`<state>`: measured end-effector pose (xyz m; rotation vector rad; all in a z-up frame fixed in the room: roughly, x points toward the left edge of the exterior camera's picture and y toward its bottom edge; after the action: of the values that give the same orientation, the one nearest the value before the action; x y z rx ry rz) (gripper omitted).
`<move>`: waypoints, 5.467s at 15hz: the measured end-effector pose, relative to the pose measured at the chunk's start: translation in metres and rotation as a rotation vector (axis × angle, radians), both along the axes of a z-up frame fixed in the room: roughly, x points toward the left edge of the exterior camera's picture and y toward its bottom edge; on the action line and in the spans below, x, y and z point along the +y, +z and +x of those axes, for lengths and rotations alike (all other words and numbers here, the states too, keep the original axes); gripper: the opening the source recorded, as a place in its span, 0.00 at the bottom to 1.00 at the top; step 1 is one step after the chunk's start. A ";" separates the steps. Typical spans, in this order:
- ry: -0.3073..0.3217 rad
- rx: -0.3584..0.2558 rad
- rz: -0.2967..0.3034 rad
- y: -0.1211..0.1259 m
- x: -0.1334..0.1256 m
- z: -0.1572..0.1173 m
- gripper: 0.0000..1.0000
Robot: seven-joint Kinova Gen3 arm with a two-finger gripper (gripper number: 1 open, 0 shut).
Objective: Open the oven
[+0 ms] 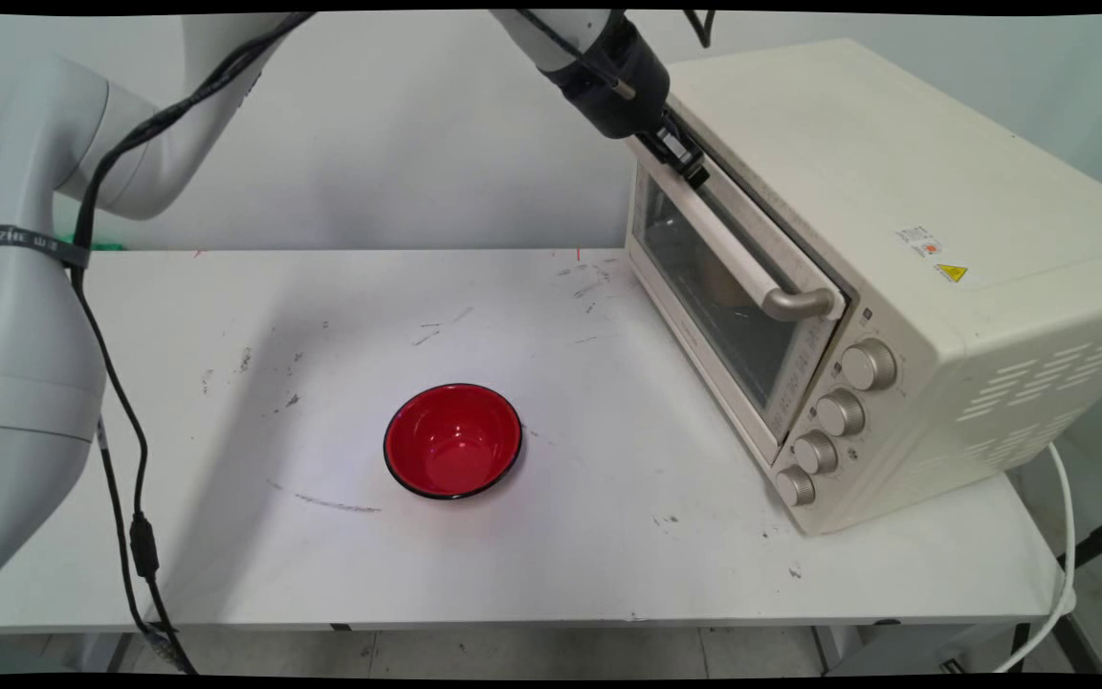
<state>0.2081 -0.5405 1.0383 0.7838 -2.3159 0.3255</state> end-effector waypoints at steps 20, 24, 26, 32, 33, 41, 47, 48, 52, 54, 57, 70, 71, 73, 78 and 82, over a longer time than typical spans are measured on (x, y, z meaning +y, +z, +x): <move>-0.077 -0.058 0.017 -0.017 0.060 0.041 0.00; -0.083 -0.066 0.008 -0.024 0.069 0.051 0.00; -0.087 -0.070 0.005 -0.027 0.074 0.054 0.00; -0.079 -0.085 0.000 -0.040 0.093 0.072 0.00; -0.074 -0.087 -0.002 -0.042 0.096 0.075 0.00; 0.006 -0.055 -0.004 -0.063 0.116 0.104 0.00; 0.049 -0.007 -0.015 -0.082 0.133 0.125 0.00; 0.052 -0.001 -0.018 -0.085 0.135 0.128 0.00; 0.059 0.025 -0.037 -0.093 0.141 0.134 0.00; 0.066 0.041 -0.051 -0.093 0.139 0.134 0.00; 0.079 0.069 -0.071 -0.085 0.130 0.128 0.00; 0.088 0.160 -0.115 0.016 0.056 0.073 0.00; 0.083 0.155 -0.115 0.021 0.052 0.069 0.00; 0.064 0.133 -0.115 0.030 0.045 0.061 0.00; 0.028 0.073 -0.096 0.038 0.030 0.042 0.00; 0.011 0.038 -0.079 0.037 0.020 0.029 0.00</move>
<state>0.2371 -0.5202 1.0753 0.7575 -2.2498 0.4003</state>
